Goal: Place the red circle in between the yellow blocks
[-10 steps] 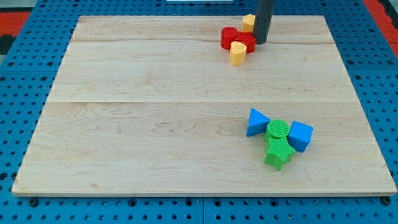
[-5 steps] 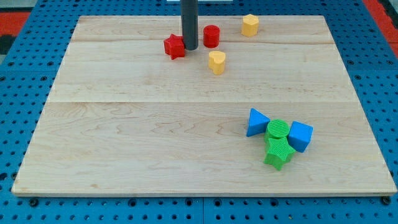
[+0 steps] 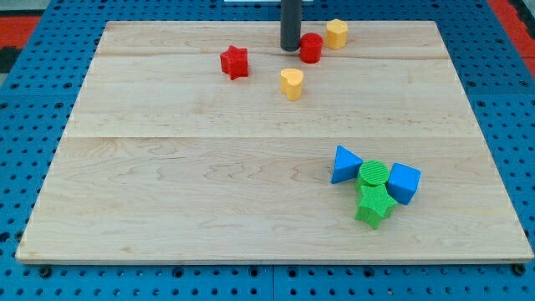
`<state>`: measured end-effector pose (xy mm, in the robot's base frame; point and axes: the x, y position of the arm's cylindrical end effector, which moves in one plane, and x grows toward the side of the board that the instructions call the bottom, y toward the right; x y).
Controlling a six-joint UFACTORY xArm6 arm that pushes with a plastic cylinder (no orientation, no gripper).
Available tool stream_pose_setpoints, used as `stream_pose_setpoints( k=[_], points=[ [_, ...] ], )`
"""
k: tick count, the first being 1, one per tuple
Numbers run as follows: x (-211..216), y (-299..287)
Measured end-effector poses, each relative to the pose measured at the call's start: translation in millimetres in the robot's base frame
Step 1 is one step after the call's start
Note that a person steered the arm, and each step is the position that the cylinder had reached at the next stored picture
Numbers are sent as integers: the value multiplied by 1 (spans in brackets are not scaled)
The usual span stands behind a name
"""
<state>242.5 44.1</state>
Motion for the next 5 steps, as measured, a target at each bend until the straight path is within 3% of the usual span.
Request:
stream_pose_setpoints(
  k=[2, 3, 4, 5],
  points=[
    [28, 20],
    [80, 37],
    [76, 98],
    [36, 139]
  ],
)
